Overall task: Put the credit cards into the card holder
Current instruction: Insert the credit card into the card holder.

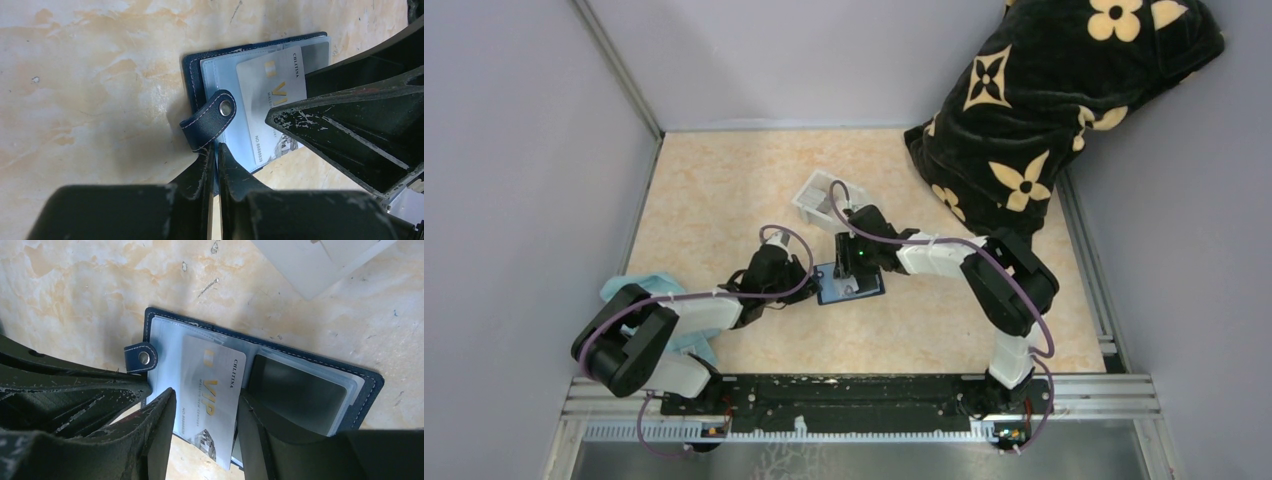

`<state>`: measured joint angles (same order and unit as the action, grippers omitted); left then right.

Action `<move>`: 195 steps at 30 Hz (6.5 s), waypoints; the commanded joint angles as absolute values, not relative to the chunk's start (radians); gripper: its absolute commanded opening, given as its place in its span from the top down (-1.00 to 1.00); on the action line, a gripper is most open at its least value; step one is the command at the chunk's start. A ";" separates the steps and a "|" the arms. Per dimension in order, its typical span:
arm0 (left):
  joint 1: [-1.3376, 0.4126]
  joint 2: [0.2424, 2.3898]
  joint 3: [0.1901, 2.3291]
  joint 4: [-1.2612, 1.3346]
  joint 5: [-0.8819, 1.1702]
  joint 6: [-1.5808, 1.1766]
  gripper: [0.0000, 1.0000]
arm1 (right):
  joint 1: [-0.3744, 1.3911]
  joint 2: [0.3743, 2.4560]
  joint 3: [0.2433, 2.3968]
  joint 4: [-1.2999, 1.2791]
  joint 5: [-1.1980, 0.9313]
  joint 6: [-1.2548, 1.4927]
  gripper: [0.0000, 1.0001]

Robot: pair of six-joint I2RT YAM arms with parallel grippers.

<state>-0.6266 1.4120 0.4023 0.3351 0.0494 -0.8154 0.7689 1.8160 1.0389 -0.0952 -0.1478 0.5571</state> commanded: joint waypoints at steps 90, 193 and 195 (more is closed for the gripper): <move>-0.635 1.456 0.371 0.278 0.004 -0.932 0.66 | 0.943 1.908 1.103 -0.404 0.300 0.388 -0.26; -0.858 1.534 0.539 0.145 -0.128 -1.050 0.54 | 0.972 1.720 1.036 -0.370 0.347 0.325 -0.79; -0.859 1.536 0.537 0.141 -0.133 -1.053 0.54 | 0.973 1.713 1.037 -0.372 0.365 0.327 -0.79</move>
<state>-0.8558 1.5093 0.5419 0.2138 -0.0963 -1.0508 0.9642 1.7035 0.9989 -0.3836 0.2924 0.3397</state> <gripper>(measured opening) 0.231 0.898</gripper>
